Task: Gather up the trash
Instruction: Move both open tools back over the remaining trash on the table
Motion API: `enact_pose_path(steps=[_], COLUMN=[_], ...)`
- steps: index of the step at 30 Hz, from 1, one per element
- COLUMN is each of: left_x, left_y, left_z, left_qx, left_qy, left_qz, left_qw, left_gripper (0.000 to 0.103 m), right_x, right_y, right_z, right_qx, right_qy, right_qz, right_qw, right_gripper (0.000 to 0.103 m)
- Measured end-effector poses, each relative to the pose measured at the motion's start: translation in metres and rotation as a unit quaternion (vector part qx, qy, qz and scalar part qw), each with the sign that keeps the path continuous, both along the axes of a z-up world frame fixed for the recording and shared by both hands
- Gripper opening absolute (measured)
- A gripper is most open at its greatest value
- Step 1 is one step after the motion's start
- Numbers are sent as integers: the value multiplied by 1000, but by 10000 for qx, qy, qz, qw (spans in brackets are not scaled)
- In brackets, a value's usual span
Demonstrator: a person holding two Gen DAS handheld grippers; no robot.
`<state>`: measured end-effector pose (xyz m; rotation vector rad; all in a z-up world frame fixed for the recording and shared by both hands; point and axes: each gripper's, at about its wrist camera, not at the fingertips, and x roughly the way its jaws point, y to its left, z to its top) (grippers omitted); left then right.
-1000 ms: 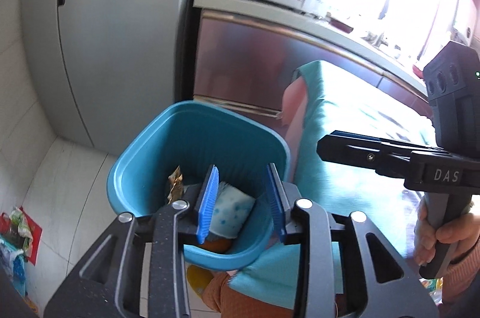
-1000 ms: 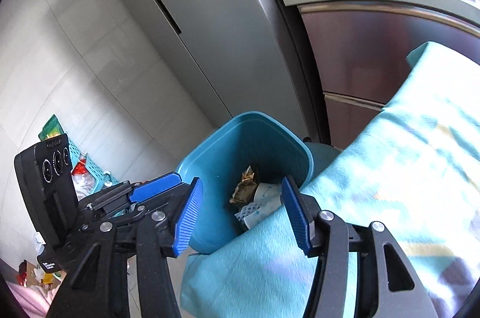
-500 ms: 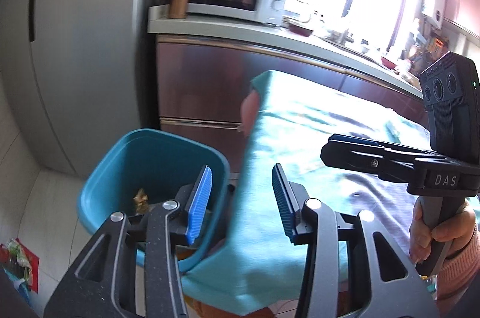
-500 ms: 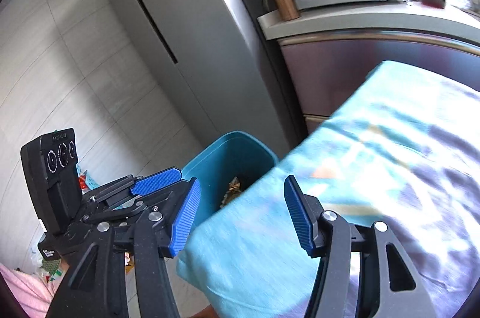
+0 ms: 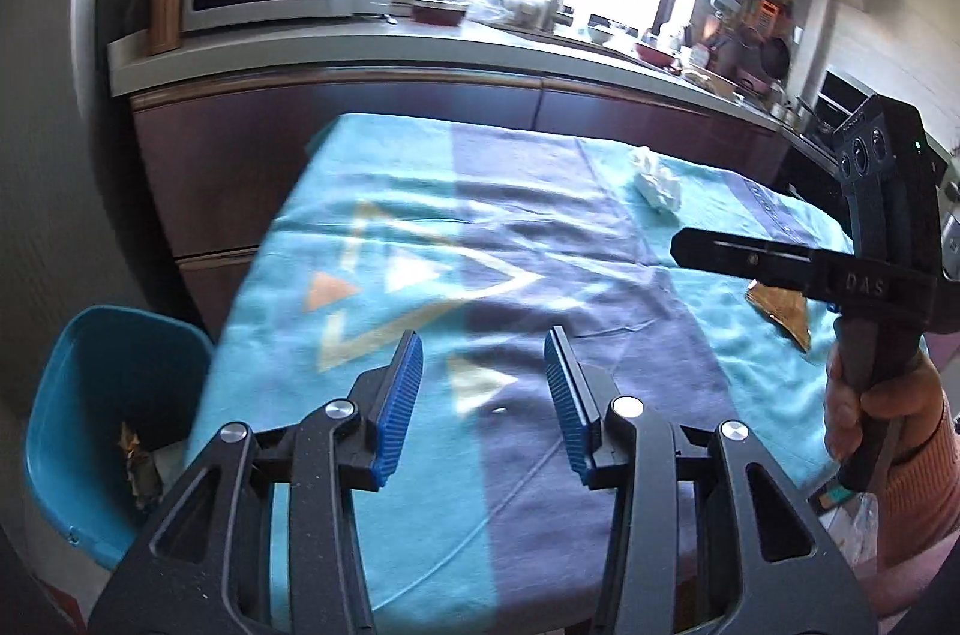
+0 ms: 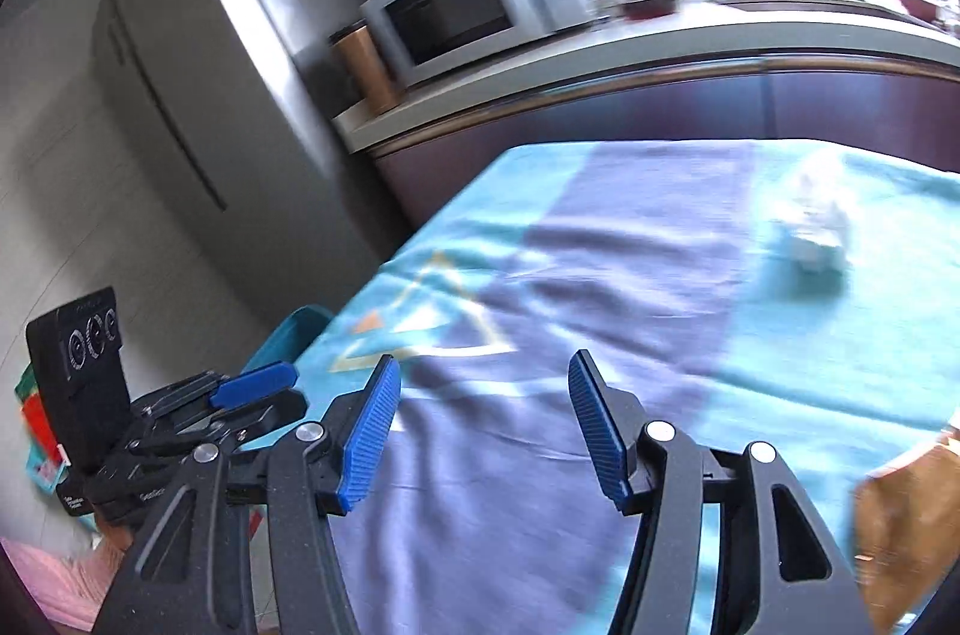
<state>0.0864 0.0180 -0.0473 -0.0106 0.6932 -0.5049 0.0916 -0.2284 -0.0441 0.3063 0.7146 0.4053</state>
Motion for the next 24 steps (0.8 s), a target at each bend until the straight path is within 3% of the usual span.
enact_pose_path(steps=[6,14,18,24], left_x=[-5,-10,-11,-12], left_y=[-70,-141,-158,-167], left_z=[-3,-12,-14,-16], left_qx=[84,170,166,232], left_qy=[70,234,310,337], left_qz=[-800,-1525,-1699,-1730], left_qw=[9967,9879,9848,9841], left_gripper=[42,44,44,45], right_x=[-23,-63,-63,-49], right_y=[-82,-187,-204,-184], right_z=[-11,-31,-46,-55], right_qx=[-76,13,293,467], right_qy=[77,322,567,665], right_qz=[-1000,-2295,-2333,-1902], right_qw=[9949,9728,9703,9784], right_gripper=[56,59,60,62])
